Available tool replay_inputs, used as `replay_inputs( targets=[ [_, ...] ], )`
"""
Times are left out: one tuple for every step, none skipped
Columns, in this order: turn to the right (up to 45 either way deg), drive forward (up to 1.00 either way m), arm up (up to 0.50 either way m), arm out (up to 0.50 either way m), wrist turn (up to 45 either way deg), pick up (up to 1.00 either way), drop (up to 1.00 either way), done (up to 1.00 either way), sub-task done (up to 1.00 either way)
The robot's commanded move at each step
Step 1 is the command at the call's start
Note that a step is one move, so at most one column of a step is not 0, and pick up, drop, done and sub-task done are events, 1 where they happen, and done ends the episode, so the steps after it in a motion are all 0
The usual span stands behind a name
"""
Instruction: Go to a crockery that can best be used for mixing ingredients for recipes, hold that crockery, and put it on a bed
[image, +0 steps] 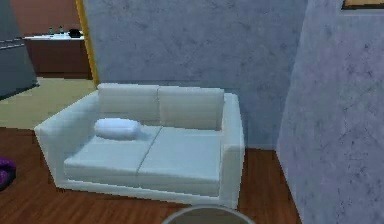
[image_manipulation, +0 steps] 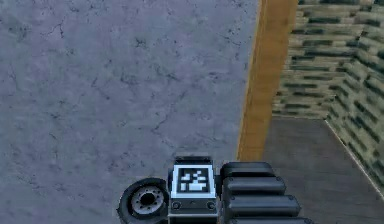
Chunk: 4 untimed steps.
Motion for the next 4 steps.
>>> replay_inputs(
  targets=[
    [-45.0,0.0,0.0,0.0,0.0,0.0,0.0,0.0,0.0],
    [-45.0,0.0,0.0,0.0,0.0,0.0,0.0,0.0,0.0],
    [-45.0,0.0,0.0,0.0,0.0,0.0,0.0,0.0,0.0],
    [-18.0,0.0,0.0,0.0,0.0,0.0,0.0,0.0,0.0]
  ],
)
